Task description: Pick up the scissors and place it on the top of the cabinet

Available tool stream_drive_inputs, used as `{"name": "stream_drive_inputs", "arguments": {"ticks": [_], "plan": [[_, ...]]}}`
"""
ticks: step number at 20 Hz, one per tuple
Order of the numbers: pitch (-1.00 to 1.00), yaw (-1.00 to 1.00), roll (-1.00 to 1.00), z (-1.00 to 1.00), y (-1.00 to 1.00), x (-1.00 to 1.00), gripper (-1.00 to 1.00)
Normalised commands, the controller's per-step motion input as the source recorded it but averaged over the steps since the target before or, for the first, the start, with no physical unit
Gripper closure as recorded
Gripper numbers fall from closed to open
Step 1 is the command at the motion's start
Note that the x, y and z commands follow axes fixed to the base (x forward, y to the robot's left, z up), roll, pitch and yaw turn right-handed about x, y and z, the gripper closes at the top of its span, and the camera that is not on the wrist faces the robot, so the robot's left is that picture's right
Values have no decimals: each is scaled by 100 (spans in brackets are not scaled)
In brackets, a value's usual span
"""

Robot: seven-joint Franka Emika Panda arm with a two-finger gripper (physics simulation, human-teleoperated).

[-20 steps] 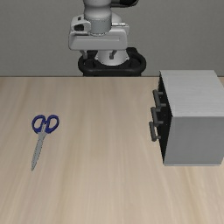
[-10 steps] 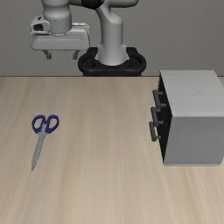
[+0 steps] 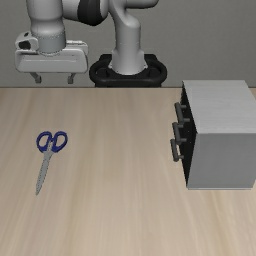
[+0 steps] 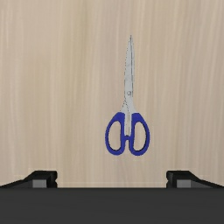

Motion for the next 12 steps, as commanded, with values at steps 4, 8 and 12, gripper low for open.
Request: {"name": "stream_drive_inputs", "arguments": {"ticks": [4, 8, 12], "plan": [[0, 0, 0, -50, -25, -25, -100], [0, 0, 0, -100, 0, 0, -100], [0, 0, 0, -100, 0, 0, -100]]}}
